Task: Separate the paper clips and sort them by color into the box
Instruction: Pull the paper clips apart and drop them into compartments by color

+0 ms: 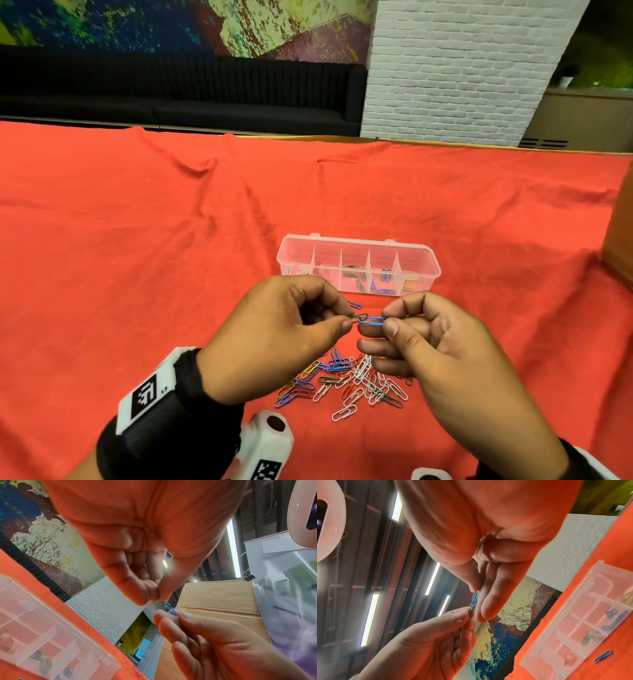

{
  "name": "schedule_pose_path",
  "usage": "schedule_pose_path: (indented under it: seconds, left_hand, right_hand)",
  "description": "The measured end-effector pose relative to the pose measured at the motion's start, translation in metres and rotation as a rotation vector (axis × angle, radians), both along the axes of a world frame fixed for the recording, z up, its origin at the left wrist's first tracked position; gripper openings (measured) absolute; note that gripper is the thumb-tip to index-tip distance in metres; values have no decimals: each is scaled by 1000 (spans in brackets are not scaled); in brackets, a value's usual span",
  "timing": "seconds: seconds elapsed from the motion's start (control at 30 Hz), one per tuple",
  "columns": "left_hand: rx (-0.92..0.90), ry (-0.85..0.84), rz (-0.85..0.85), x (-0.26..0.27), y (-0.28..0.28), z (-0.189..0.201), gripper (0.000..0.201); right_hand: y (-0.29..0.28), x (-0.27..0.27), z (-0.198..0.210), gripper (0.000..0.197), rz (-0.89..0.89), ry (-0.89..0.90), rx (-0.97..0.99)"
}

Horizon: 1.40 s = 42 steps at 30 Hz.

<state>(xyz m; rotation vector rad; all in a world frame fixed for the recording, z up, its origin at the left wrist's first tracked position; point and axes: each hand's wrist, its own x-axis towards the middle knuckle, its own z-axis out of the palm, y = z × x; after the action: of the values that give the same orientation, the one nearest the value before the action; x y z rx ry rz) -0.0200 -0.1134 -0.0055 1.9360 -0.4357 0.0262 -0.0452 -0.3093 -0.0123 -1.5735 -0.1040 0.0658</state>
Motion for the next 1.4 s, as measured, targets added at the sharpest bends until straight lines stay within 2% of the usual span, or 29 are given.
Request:
schedule_pose_path:
  seconds: [0.13,0.33,0.53,0.63,0.9,1.03,1.23,1.4]
  left_hand:
    - [-51,11,11,-4,-2,7,10]
    - [-165,55,-37,-6,-4,11,10]
    - [-362,238,-74,-4,-7,9,8]
    - [-486,323,-75,-3,-8,9,15]
    - [-642,424,-60,-4,-11,13,16]
    - [-620,421,-57,-5,-13,13,14]
    - [-462,291,-10,-9,-20,11,13]
    - [-508,370,-33,-10,-22,10,17]
  right_hand:
    - [0,-1,0,9,-15,-42,7]
    - [1,-3,3,10,-35,-86,34]
    - [2,-6,3,11,-71,-118,9]
    - [2,-5,2,13,-73,-127,-19]
    - [-1,-3,-1,29,20,-114,-60]
    - [0,-2,-2,29,-13,-146,-74]
    - [3,-4,-4,31,-69,-181,-92]
    - [6,-5,-4,30,-94,-210,-105]
